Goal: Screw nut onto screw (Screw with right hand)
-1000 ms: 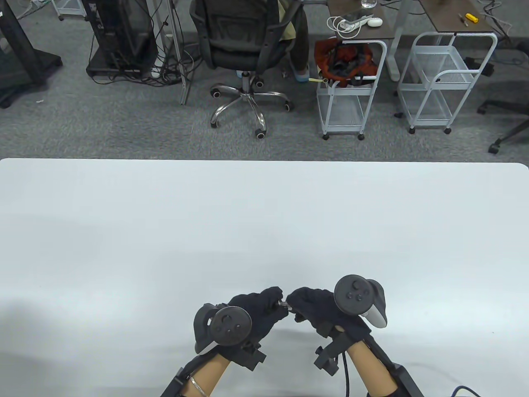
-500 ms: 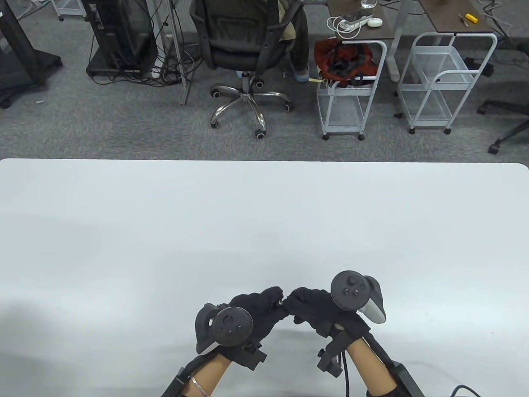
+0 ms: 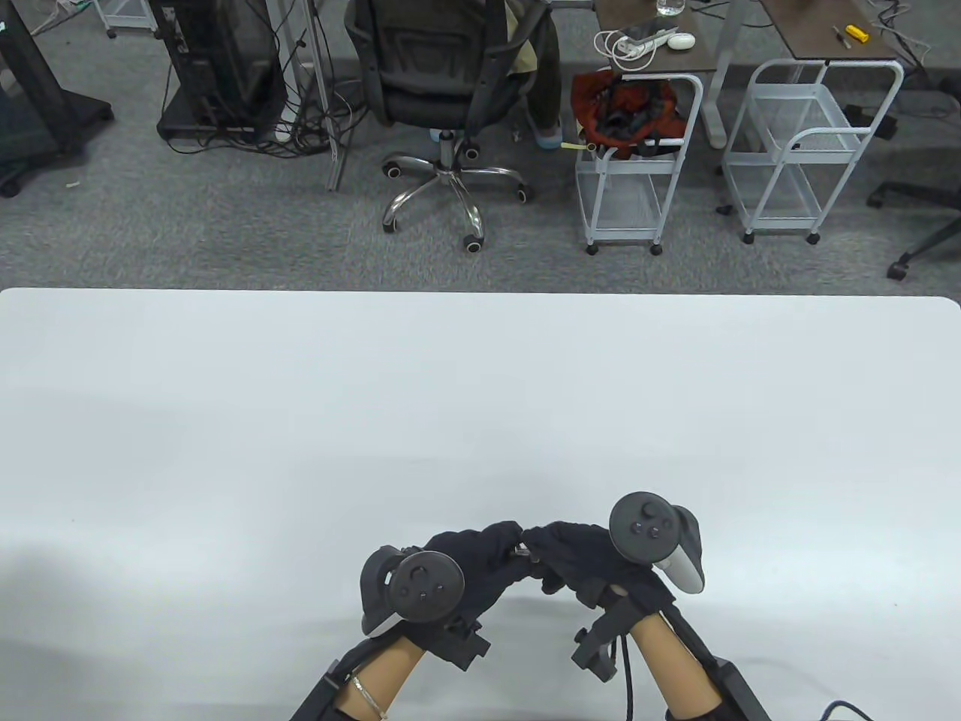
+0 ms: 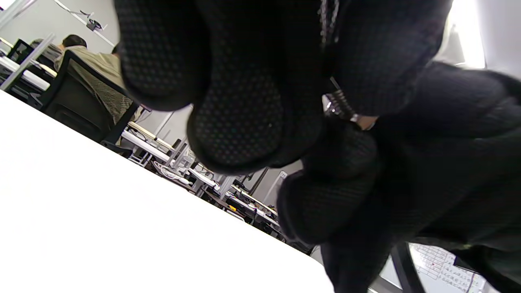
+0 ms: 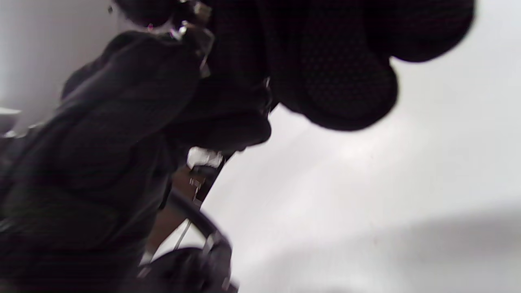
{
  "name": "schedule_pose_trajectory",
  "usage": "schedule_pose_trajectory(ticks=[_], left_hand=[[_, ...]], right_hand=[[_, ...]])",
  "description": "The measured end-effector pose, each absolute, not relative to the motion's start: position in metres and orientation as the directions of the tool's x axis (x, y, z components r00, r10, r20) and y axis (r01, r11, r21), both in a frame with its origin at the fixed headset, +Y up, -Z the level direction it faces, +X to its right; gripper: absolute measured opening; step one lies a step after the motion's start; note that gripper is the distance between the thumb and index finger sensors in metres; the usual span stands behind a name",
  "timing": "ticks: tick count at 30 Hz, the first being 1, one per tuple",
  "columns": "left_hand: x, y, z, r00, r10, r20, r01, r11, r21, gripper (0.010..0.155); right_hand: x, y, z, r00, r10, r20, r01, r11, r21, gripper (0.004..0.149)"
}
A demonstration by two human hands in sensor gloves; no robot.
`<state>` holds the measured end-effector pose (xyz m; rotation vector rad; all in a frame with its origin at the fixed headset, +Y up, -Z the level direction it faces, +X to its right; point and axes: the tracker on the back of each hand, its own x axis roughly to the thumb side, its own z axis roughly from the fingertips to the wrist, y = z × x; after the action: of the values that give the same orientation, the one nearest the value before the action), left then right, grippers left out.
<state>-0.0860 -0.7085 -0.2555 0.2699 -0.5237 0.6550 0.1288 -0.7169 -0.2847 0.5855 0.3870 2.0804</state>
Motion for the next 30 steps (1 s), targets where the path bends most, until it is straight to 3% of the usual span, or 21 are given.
schedule_pose_trajectory(ticks=[1, 5, 10, 14, 19, 20, 23, 29, 30], left_hand=[[-0.086, -0.708, -0.255, 0.674, 0.496, 0.547, -0.633, 0.770, 0.082, 0.049], [-0.086, -0.707, -0.254, 0.648, 0.525, 0.552, -0.658, 0.751, 0.058, 0.049], [-0.087, -0.707, -0.253, 0.658, 0.518, 0.547, -0.654, 0.753, 0.073, 0.049], [-0.088, -0.705, -0.253, 0.642, 0.530, 0.553, -0.665, 0.744, 0.059, 0.049], [-0.087, -0.705, -0.251, 0.662, 0.503, 0.556, -0.645, 0.760, 0.079, 0.049], [-0.087, -0.704, -0.251, 0.662, 0.499, 0.559, -0.644, 0.761, 0.082, 0.049], [-0.089, -0.705, -0.250, 0.632, 0.542, 0.554, -0.676, 0.735, 0.053, 0.049], [-0.092, -0.710, -0.251, 0.634, 0.576, 0.516, -0.691, 0.722, 0.044, 0.049], [-0.092, -0.710, -0.251, 0.634, 0.574, 0.518, -0.688, 0.725, 0.038, 0.049]], right_hand=[[0.128, -0.717, -0.284, -0.469, 0.847, 0.249, -0.684, -0.527, 0.505, 0.052], [0.128, -0.717, -0.282, -0.466, 0.841, 0.276, -0.788, -0.536, 0.304, 0.046], [0.129, -0.713, -0.279, -0.472, 0.844, 0.257, -0.696, -0.535, 0.480, 0.053], [0.129, -0.715, -0.277, -0.462, 0.847, 0.264, -0.794, -0.527, 0.304, 0.047], [0.129, -0.716, -0.277, -0.459, 0.854, 0.245, -0.726, -0.520, 0.450, 0.052], [0.129, -0.716, -0.277, -0.457, 0.855, 0.245, -0.725, -0.518, 0.455, 0.050], [0.129, -0.716, -0.276, -0.439, 0.858, 0.268, -0.809, -0.507, 0.298, 0.046], [0.125, -0.714, -0.275, -0.477, 0.843, 0.247, -0.699, -0.535, 0.475, 0.051], [0.125, -0.715, -0.275, -0.482, 0.835, 0.266, -0.702, -0.550, 0.452, 0.049]])
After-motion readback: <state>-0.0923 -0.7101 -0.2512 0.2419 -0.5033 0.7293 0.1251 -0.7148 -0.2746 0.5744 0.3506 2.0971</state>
